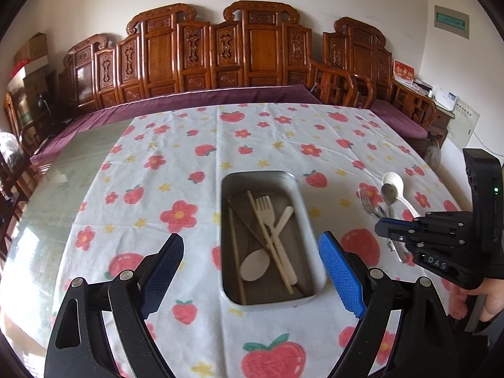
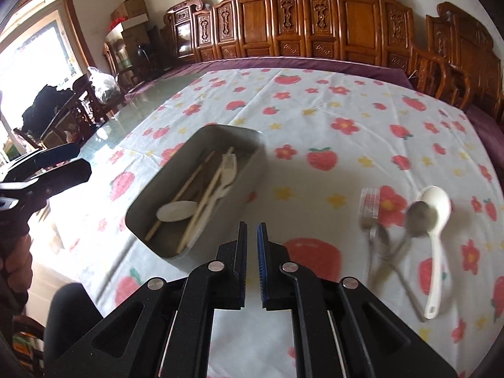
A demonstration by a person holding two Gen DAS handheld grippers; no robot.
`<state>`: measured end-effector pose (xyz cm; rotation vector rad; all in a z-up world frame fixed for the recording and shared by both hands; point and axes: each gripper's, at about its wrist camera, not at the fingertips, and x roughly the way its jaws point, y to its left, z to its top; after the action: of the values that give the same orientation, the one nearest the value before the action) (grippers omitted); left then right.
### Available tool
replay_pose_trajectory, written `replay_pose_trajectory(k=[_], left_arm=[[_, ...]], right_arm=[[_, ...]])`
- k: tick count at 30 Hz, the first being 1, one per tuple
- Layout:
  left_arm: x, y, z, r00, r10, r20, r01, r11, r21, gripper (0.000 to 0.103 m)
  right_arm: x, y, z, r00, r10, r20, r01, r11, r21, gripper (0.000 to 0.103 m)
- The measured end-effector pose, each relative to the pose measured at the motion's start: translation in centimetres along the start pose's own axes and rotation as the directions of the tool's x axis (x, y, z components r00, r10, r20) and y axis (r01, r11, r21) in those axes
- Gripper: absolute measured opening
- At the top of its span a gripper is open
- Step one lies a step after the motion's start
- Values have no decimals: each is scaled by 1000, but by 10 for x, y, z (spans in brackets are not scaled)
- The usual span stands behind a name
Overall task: Organize utensils
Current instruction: 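Move both grippers to the pile and grasp a white plastic spoon with the right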
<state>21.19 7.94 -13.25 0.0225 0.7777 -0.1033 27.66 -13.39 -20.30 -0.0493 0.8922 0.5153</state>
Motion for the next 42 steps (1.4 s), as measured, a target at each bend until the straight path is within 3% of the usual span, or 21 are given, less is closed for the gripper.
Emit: replay_pose_trajectory(k=[6, 9, 11, 17, 24, 27, 34, 42], left_arm=[[10, -33, 5, 999, -45, -5, 45, 999, 22, 84], [15, -50, 7, 998, -69, -9, 69, 997, 34, 84], [18, -61, 7, 996, -86, -16, 87, 996, 37, 84], [29, -87, 3, 993, -114, -41, 116, 992, 57, 84], [47, -116, -5, 987, -136, -85, 143, 987, 80, 84], [54, -126, -10, 985, -140, -102, 150, 985, 91, 84], [75, -144, -21, 977, -157, -145, 170, 982, 85, 84], [94, -163, -36, 968, -152, -198, 177, 978, 114, 84]], right_arm=[[-26, -39, -26, 998, -69, 9, 69, 998, 11, 9], [-33, -60, -39, 990, -137, 12, 137, 991, 6, 19], [-36, -80, -49, 986, -166, 2, 166, 986, 19, 19], [-46, -125, -67, 979, -203, -9, 203, 976, 76, 19], [-45, -151, -75, 976, -217, -19, 218, 970, 112, 21], [-36, -157, -76, 975, -218, -34, 221, 968, 120, 26], [-11, -174, -70, 974, -219, -64, 227, 963, 144, 26], [14, -195, -59, 982, -169, -81, 182, 960, 211, 26]])
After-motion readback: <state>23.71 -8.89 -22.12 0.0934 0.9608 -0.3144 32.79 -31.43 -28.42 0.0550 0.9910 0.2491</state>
